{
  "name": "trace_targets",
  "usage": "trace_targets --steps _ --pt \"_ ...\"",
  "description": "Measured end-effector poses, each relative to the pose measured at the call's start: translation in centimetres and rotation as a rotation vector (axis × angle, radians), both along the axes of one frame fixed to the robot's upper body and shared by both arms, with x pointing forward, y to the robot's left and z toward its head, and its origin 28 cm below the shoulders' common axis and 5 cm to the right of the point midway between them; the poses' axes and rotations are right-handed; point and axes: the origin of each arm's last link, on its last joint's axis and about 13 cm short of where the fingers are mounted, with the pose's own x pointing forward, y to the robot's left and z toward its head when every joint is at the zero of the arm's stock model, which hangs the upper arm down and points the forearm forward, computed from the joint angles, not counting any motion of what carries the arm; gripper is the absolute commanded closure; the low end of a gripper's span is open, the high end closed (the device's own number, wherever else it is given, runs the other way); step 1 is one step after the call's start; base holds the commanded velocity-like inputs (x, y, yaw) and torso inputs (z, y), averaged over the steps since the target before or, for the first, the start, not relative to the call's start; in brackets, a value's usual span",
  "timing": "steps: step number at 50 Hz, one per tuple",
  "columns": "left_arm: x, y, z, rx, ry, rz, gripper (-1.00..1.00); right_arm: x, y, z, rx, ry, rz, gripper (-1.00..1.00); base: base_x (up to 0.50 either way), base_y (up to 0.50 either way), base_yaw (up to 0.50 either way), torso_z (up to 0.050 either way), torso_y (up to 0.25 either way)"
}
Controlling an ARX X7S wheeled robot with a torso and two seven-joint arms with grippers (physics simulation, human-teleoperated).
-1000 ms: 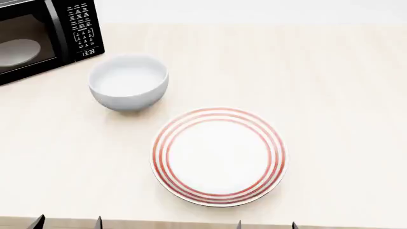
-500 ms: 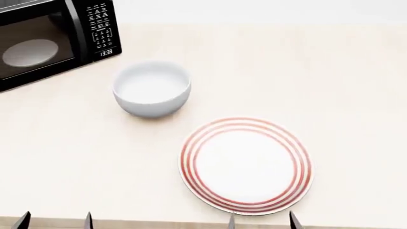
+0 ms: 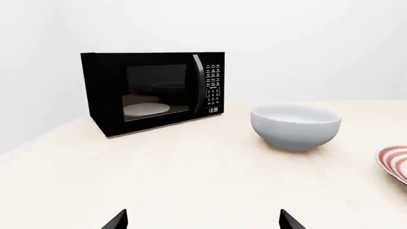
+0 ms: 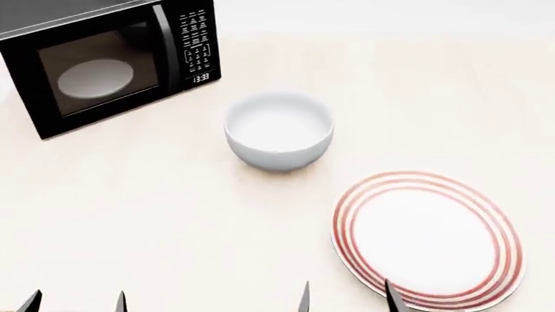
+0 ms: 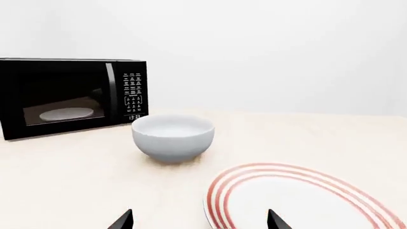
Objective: Open the microwave.
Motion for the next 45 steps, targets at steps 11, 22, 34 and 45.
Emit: trace_targets --steps 11,22,34,45 --pt "0.01 -0.04 -0.06 0.005 0.0 0.002 -1.0 0.26 0.2 0.01 0.008 -0.004 0.017 -1.0 0.29 0.38 0.0 0.0 0.0" --pt "0.06 -0.02 -0.11 0.007 0.002 0.004 -1.0 0.38 0.24 -0.06 0.017 -0.001 0.027 -1.0 0.36 0.3 0.0 0.0 0.0" --pt "0.13 -0.01 -0.16 0.009 0.004 0.002 -1.0 0.5 0.27 -0.08 0.025 0.001 0.036 -1.0 0.4 0.18 0.0 0.0 0.0" --pt "0.15 -0.08 -0.22 0.008 0.006 -0.002 -1.0 0.46 0.3 -0.12 0.026 0.0 0.043 -1.0 0.43 0.26 0.0 0.0 0.0"
